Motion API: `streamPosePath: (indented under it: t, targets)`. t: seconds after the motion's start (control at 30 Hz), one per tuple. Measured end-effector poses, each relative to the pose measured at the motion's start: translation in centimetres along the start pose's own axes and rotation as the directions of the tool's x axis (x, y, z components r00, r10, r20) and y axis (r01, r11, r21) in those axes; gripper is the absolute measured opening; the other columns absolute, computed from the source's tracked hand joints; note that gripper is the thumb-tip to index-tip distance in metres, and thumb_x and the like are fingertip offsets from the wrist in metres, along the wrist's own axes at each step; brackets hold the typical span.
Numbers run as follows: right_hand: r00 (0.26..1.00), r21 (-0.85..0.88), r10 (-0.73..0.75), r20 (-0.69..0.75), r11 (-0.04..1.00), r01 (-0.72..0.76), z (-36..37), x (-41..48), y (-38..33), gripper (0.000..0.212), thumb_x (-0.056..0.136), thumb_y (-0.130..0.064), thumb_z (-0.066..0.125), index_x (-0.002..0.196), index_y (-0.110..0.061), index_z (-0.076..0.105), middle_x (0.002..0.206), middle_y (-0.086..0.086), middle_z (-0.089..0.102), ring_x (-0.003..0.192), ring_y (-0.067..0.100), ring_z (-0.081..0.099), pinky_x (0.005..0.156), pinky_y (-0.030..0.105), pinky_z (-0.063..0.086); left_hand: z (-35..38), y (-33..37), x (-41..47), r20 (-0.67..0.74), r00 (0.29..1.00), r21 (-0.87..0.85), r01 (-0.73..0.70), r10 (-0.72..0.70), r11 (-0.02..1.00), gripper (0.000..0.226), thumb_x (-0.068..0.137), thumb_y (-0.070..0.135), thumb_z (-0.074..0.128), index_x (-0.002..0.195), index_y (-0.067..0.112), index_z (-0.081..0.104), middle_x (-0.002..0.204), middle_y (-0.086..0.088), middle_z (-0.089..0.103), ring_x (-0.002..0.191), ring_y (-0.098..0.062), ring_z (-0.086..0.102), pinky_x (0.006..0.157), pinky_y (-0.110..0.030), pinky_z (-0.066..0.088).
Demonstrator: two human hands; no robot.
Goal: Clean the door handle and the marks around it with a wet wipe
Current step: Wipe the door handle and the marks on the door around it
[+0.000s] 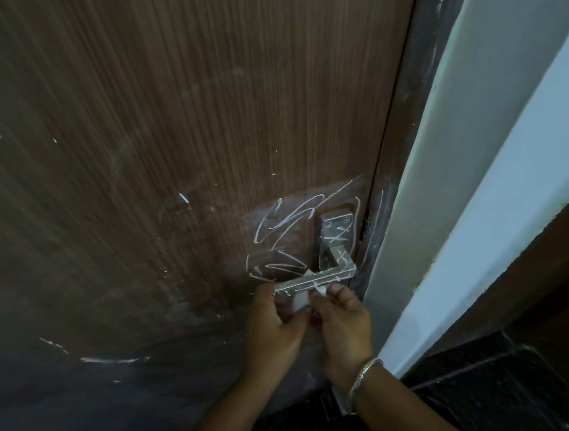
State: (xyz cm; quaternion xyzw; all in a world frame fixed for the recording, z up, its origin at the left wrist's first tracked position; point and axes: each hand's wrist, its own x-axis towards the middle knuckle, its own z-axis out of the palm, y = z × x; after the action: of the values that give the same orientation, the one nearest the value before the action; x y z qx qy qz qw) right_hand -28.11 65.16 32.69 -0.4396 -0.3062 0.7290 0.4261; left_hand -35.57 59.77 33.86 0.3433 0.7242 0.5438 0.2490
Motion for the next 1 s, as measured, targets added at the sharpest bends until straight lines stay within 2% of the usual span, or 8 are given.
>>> streamPosePath:
  t: [0.1, 0.27, 0.4, 0.53, 0.63, 0.73, 0.87, 1.0]
  targets:
    - [0.988, -0.132, -0.155, 0.027, 0.979, 0.157, -0.2, -0.5, -0.3, 0.016, 0.084, 0.003, 0.062, 0.075, -0.007, 0.07, 0.08, 0.022, 0.069, 0.074, 0.032, 0.063, 0.074, 0.043, 0.053, 0.6, 0.0, 0.5, -0.012, 0.998, 0.107, -0.066, 0.068, 0.992, 0.019, 0.084, 0.018, 0.068, 0.101, 0.014, 0.062, 0.094, -0.007, 0.066, 0.08, -0.014, 0.065, 0.07, -0.028, 0.054]
    - [0.981, -0.172, -0.173, 0.088, 0.967, 0.186, -0.4, -0.8, -0.5, 0.026, 0.086, 0.007, 0.055, 0.078, -0.011, 0.073, 0.083, 0.015, 0.073, 0.081, 0.031, 0.069, 0.077, 0.039, 0.056, 1.5, -0.1, 0.4, 0.045, 0.999, 0.097, -0.022, 0.018, 0.995, 0.006, 0.086, 0.018, 0.066, 0.085, 0.012, 0.069, 0.075, 0.001, 0.071, 0.069, -0.005, 0.067, 0.062, -0.021, 0.051]
    - [0.982, -0.124, -0.173, 0.071, 0.976, 0.181, -1.1, -0.7, -0.8, 0.035, 0.086, 0.015, 0.048, 0.076, -0.013, 0.068, 0.073, 0.005, 0.072, 0.072, 0.017, 0.067, 0.066, 0.025, 0.055, 2.1, -0.1, 1.0, -0.077, 0.994, 0.139, -0.072, 0.083, 0.988, 0.016, 0.081, 0.015, 0.071, 0.07, 0.004, 0.07, 0.061, -0.006, 0.069, 0.054, -0.016, 0.062, 0.051, -0.025, 0.042]
    - [0.981, -0.085, -0.181, 0.071, 0.979, 0.187, -2.1, -0.5, -1.1, 0.027, 0.084, 0.017, 0.049, 0.086, -0.006, 0.064, 0.077, 0.007, 0.073, 0.073, 0.016, 0.068, 0.064, 0.021, 0.054, 2.5, 0.1, 1.5, -0.226, 0.95, 0.195, -0.173, 0.215, 0.966, 0.008, 0.073, 0.009, 0.077, 0.079, 0.004, 0.074, 0.07, -0.008, 0.072, 0.062, -0.015, 0.064, 0.058, -0.022, 0.044]
    - [0.974, -0.074, -0.225, 0.013, 0.972, 0.225, -3.1, 0.1, -1.9, 0.026, 0.085, 0.015, 0.05, 0.085, -0.008, 0.063, 0.075, 0.002, 0.073, 0.07, 0.013, 0.067, 0.062, 0.019, 0.053, 2.9, -0.1, 1.4, -0.268, 0.941, 0.143, -0.172, 0.205, 0.975, 0.009, 0.073, 0.008, 0.077, 0.081, 0.007, 0.072, 0.07, -0.002, 0.071, 0.061, -0.004, 0.061, 0.061, -0.023, 0.047]
    - [0.971, -0.067, -0.239, -0.004, 0.969, 0.239, -3.9, 0.4, -2.7, 0.026, 0.087, 0.013, 0.05, 0.084, -0.01, 0.062, 0.068, -0.002, 0.072, 0.058, 0.008, 0.063, 0.055, 0.017, 0.052, 3.1, -0.3, 1.6, -0.291, 0.945, 0.025, -0.151, 0.152, 0.988, 0.012, 0.07, 0.0, 0.077, 0.077, 0.006, 0.071, 0.068, 0.01, 0.067, 0.063, 0.008, 0.061, 0.06, -0.006, 0.044]
    - [0.969, -0.076, -0.247, -0.008, 0.967, 0.245, -4.3, 0.5, -3.1, 0.026, 0.087, 0.014, 0.05, 0.084, -0.01, 0.061, 0.068, -0.004, 0.072, 0.058, 0.006, 0.063, 0.054, 0.016, 0.051, 3.6, -0.3, 1.9, -0.284, 0.958, -0.2, -0.108, 0.047, 0.974, 0.018, 0.066, -0.011, 0.075, 0.078, 0.001, 0.071, 0.071, 0.003, 0.07, 0.067, 0.001, 0.066, 0.065, -0.013, 0.051]
    - [0.963, -0.097, -0.271, -0.003, 0.958, 0.269, -4.6, 0.7, -3.5, 0.026, 0.087, 0.013, 0.051, 0.084, -0.011, 0.062, 0.073, -0.001, 0.072, 0.065, 0.006, 0.066, 0.058, 0.016, 0.053, 4.0, 0.1, 1.6, -0.219, 0.975, -0.276, -0.04, -0.022, 0.96, 0.03, 0.071, -0.006, 0.074, 0.075, 0.023, 0.073, 0.073, 0.011, 0.074, 0.076, -0.005, 0.07, 0.071, -0.017, 0.054]
